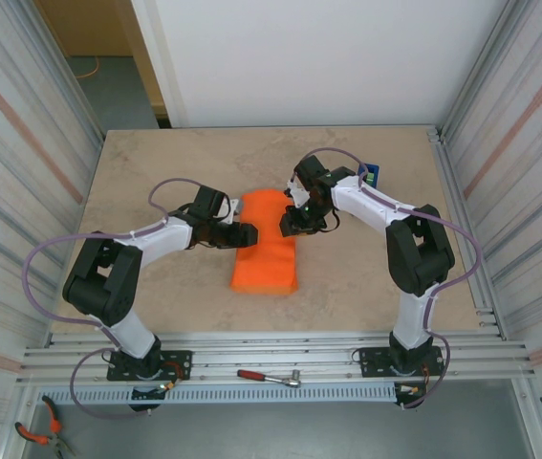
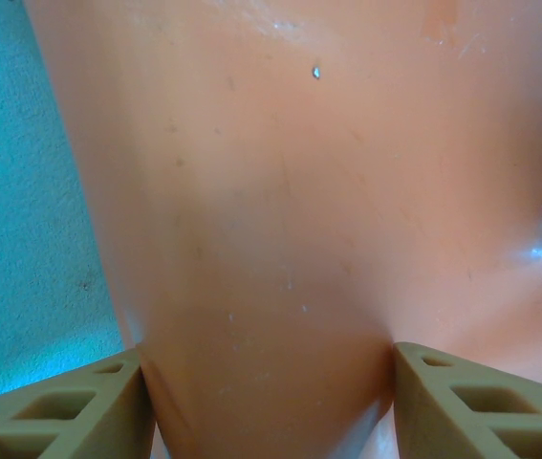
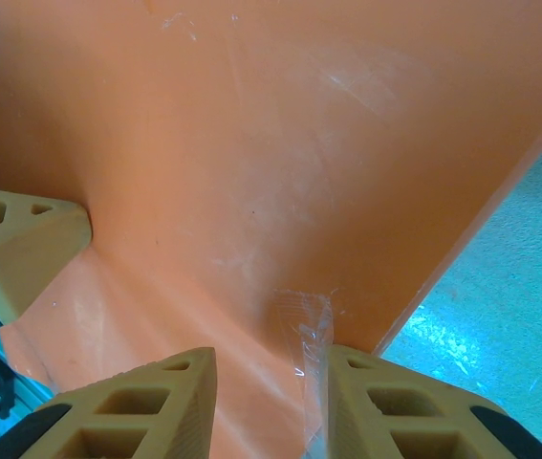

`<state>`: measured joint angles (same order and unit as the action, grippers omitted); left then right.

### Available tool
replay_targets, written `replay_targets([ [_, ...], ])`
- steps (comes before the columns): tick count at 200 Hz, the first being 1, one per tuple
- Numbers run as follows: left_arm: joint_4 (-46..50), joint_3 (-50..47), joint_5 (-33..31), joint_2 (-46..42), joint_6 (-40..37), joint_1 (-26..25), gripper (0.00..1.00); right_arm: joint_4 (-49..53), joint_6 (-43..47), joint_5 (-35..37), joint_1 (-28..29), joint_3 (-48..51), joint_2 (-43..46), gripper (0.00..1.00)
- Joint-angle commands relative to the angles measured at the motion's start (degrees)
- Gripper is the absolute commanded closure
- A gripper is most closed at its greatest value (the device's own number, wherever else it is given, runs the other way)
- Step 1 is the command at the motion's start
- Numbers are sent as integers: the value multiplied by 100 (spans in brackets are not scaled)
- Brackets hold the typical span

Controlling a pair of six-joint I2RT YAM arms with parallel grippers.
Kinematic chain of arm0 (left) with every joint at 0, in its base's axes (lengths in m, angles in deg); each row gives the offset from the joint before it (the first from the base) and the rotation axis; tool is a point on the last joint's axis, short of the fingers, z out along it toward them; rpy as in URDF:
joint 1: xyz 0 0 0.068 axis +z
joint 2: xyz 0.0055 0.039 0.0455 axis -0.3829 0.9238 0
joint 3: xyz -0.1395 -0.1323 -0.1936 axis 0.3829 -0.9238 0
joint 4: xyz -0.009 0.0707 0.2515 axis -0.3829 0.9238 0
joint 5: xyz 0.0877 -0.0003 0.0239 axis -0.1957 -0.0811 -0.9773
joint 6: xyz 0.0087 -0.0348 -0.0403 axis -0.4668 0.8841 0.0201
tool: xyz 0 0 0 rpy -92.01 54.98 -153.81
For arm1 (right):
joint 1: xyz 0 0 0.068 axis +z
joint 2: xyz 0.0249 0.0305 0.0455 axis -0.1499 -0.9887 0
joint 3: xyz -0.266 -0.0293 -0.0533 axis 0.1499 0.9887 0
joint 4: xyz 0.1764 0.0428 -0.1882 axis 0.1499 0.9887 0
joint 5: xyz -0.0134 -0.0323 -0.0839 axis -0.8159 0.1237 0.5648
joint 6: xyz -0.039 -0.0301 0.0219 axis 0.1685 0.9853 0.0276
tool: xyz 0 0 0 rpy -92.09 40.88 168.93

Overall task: Wrap the gift box in paper
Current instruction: Wrap the gift box with the wrapping paper.

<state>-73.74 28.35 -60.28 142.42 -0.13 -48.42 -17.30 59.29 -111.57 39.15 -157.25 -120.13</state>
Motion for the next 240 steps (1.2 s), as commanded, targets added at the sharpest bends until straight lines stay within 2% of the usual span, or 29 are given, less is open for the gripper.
replay_targets([
  [1, 748, -245, -951, 488, -178, -98, 40, 197, -8, 202, -19, -8, 144, 65],
  [122, 763, -237, -964, 504, -169, -107, 41, 36, -385, 81, -20, 115, 179, 52],
  [240, 765, -245, -997, 499, -178, -129, 41, 272, -1269, 312, 6, 9, 5, 49],
])
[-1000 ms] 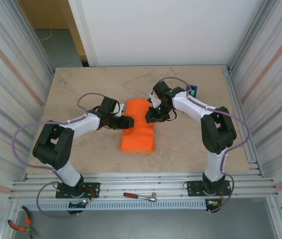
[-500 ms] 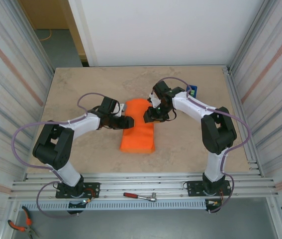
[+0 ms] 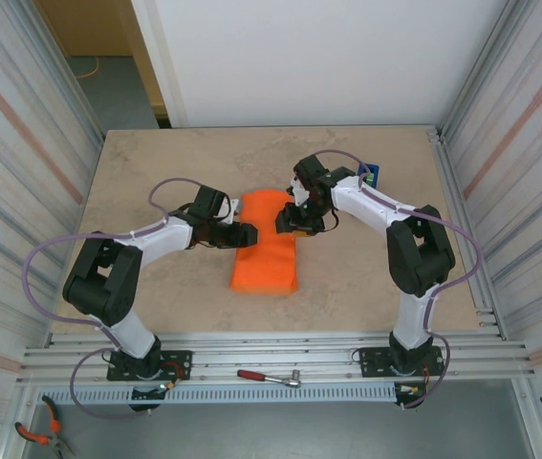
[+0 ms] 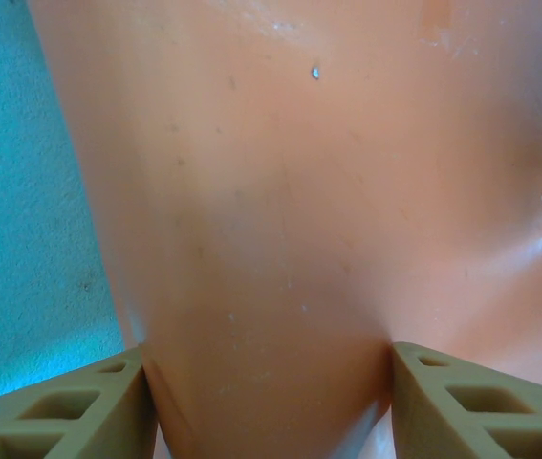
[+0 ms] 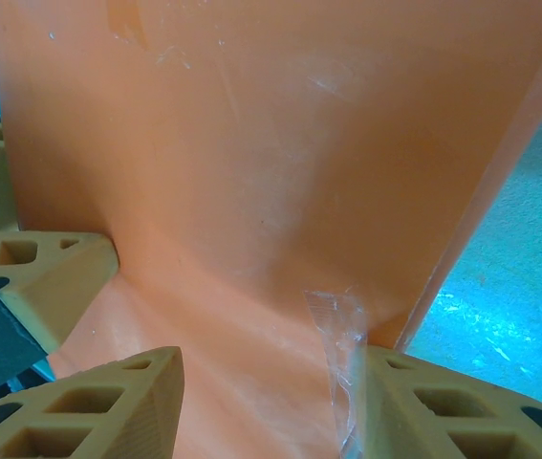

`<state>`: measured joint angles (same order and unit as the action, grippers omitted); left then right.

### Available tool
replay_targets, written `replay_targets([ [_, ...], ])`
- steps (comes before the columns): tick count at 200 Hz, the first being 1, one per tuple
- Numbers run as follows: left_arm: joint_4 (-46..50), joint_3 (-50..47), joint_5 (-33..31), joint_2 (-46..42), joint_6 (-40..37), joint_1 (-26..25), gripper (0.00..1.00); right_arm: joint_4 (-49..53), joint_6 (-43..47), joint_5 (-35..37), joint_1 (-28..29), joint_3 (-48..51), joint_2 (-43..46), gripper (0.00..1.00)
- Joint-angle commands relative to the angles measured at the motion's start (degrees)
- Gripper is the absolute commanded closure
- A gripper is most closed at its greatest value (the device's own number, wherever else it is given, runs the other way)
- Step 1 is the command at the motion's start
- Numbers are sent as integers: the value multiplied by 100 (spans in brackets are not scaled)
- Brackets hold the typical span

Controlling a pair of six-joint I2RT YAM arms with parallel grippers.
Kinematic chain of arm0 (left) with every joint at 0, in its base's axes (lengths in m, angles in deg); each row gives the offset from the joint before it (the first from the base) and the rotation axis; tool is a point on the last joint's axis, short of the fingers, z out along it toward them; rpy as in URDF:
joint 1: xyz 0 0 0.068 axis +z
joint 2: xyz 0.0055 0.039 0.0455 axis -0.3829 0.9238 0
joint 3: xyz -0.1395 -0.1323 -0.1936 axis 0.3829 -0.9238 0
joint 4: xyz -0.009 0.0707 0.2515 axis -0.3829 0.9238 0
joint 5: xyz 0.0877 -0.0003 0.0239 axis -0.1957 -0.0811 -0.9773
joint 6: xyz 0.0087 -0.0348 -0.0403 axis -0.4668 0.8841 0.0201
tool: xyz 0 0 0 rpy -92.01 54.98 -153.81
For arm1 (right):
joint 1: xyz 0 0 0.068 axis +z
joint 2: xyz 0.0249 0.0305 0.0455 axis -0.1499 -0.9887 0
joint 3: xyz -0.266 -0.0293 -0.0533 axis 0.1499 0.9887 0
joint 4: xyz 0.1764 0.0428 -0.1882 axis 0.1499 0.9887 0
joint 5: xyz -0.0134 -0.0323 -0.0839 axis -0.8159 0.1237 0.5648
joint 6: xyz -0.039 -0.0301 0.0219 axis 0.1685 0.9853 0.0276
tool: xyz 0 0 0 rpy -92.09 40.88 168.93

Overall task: Wrap the gift box in paper
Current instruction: Wrap the gift box with the wrapping paper.

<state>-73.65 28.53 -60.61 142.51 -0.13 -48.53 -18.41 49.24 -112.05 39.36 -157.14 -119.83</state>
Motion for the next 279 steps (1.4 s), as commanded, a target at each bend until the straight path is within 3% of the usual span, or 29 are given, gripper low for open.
replay_targets([
  [1, 756, -263, -967, 488, -178, -120, 41, 384, -266, 359, -16, -1, -27, 49],
  [77, 765, -252, -979, 482, -178, -123, 41, 350, -438, 370, -20, -37, 3, 45],
  [279, 791, -254, -1015, 483, -174, -133, 42, 488, -1439, 352, -212, 6, -107, 44],
])
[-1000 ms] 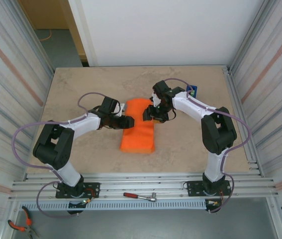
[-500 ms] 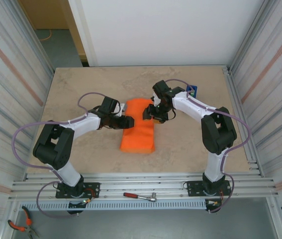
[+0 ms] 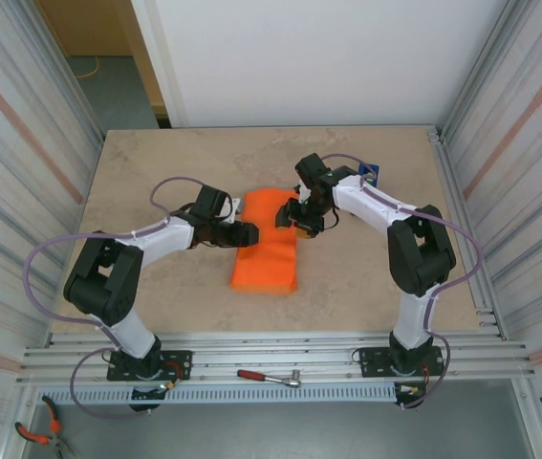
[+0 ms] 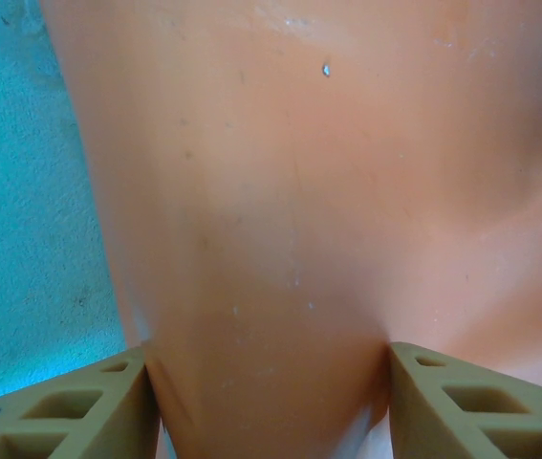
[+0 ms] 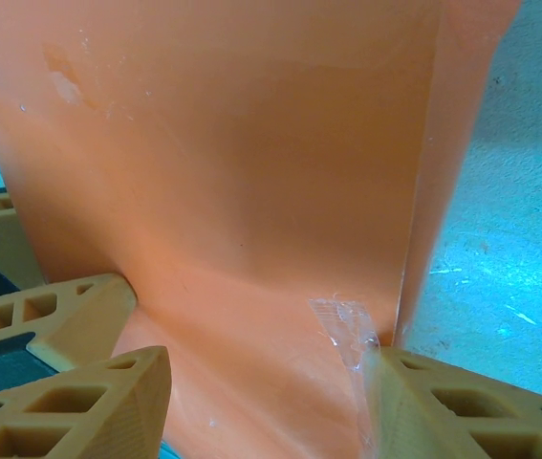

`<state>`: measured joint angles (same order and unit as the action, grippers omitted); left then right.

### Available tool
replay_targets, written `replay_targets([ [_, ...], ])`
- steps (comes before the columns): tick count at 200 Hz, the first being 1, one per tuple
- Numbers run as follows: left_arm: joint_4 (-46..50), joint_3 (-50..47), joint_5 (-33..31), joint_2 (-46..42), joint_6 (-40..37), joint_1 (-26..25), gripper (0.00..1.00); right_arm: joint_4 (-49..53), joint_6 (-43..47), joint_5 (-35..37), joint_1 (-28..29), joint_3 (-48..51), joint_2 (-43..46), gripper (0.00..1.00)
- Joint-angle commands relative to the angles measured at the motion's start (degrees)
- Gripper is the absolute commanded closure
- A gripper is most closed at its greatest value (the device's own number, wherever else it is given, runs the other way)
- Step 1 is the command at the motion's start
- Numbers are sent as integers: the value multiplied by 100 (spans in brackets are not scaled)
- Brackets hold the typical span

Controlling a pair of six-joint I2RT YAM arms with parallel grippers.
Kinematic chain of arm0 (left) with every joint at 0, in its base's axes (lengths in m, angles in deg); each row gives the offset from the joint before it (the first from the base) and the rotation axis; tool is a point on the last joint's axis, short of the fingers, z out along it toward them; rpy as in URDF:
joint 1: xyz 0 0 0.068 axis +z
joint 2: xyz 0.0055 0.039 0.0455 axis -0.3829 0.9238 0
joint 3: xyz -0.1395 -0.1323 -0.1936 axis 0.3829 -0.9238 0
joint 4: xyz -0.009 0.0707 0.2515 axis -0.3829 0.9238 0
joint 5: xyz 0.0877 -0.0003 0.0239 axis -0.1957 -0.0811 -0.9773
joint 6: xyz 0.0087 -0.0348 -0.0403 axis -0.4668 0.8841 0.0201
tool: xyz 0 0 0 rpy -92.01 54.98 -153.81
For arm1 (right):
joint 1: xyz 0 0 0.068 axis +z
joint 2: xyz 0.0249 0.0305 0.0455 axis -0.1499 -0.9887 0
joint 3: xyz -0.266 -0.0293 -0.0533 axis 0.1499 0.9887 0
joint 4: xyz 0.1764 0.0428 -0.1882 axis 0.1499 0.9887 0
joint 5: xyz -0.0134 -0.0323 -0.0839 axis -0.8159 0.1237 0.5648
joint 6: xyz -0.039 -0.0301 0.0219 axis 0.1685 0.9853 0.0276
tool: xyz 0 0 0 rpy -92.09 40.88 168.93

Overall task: Wrap the gift box in paper
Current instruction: Wrap the gift box with the wrapping paper.

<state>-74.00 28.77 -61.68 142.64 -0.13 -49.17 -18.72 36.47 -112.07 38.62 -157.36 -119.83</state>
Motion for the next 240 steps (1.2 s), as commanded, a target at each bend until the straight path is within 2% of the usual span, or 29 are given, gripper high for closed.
replay_targets([
  [1, 826, -278, -907, 475, -176, -69, 42, 520, -152, 353, -136, 29, -107, 44],
  [70, 824, -278, -908, 479, -178, -68, 43, 505, 560, 337, -117, 10, -100, 44],
  [117, 826, -285, -917, 464, -178, -68, 43, 259, 877, 328, -176, 276, 616, 44],
  [158, 827, -278, -923, 471, -178, -70, 43, -63, 1166, -535, -201, 410, 920, 48],
  [178, 826, -278, -918, 466, -178, -77, 43, -39, 1225, -678, -196, 336, 792, 57],
  [207, 823, -277, -915, 485, -178, -77, 43, 35, 1304, -705, -171, 204, 594, 82],
  [240, 827, -276, -927, 480, -186, -81, 43, 124, 1378, -625, -143, 77, 457, 96],
])
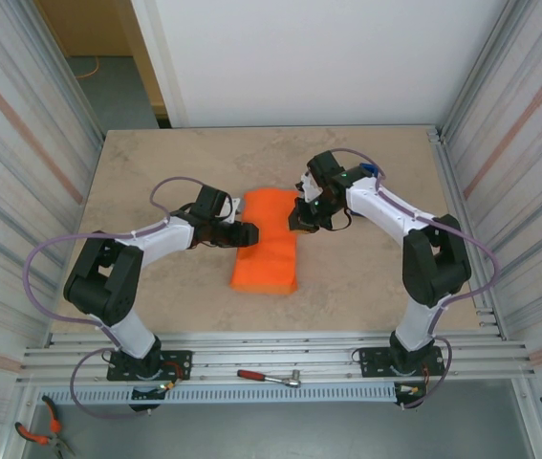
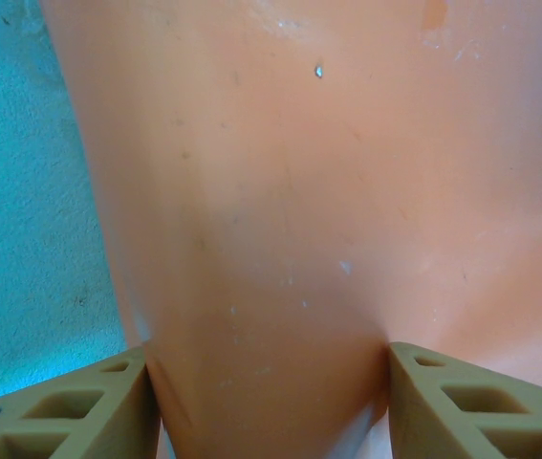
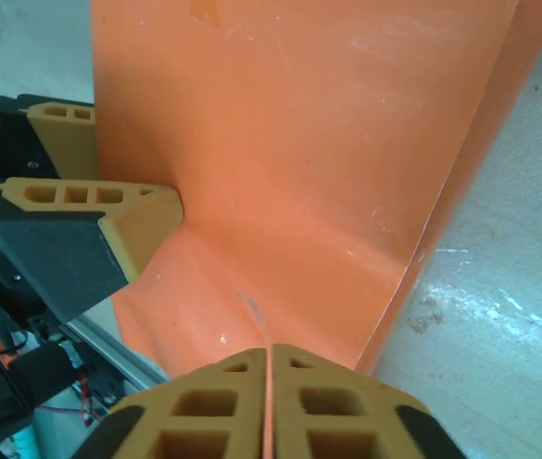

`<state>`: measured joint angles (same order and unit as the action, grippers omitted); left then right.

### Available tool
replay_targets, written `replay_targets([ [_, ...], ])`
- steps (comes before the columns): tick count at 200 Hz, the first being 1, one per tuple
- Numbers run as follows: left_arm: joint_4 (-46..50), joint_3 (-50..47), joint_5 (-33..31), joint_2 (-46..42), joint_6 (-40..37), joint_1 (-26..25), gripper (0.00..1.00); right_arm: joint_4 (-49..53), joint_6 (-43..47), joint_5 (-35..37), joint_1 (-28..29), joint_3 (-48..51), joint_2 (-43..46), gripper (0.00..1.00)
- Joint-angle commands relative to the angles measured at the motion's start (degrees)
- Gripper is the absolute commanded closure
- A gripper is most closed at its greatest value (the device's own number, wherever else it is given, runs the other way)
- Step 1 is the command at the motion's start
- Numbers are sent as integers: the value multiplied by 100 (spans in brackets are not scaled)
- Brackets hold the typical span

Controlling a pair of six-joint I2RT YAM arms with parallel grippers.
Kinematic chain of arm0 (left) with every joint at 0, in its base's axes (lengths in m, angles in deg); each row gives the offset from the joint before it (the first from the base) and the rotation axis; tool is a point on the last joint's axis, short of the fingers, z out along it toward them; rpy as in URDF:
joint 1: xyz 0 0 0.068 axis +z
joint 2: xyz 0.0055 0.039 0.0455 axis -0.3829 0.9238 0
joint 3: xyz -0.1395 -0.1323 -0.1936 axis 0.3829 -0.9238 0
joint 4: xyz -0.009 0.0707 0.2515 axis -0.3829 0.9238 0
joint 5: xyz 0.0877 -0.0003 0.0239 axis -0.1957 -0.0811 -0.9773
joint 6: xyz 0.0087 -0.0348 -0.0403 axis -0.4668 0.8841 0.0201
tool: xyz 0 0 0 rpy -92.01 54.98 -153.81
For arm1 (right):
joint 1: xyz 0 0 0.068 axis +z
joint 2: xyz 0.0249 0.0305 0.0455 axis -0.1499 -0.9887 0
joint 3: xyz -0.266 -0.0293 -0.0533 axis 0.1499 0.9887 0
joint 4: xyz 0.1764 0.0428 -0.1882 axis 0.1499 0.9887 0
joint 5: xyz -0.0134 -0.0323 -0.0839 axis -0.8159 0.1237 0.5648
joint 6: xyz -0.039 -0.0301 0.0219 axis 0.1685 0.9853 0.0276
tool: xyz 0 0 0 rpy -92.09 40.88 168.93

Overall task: Wrap the gift box in paper
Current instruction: Wrap the gift box with the wrapping paper.

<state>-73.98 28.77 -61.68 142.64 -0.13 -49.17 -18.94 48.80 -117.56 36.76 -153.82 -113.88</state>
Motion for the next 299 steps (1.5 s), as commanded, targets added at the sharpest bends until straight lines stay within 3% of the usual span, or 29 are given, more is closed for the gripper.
replay_targets([
  [1, 829, -277, -930, 480, -186, -79, 43, 151, 145, -81, 47, -279, -142, 96],
  [71, 824, -260, -926, 479, -178, -80, 43, 423, 359, 388, 119, -433, -374, 100],
  [141, 849, -254, -873, 370, -178, -102, 43, 872, 813, 1815, 514, -488, -1037, 100],
  [222, 1361, 649, -233, -543, -312, 257, 35, 850, 787, 1658, 517, -454, -1035, 100],
  [299, 1309, 880, -392, -223, -609, 161, 30, 821, 864, 1576, 475, -294, -987, 100],
])
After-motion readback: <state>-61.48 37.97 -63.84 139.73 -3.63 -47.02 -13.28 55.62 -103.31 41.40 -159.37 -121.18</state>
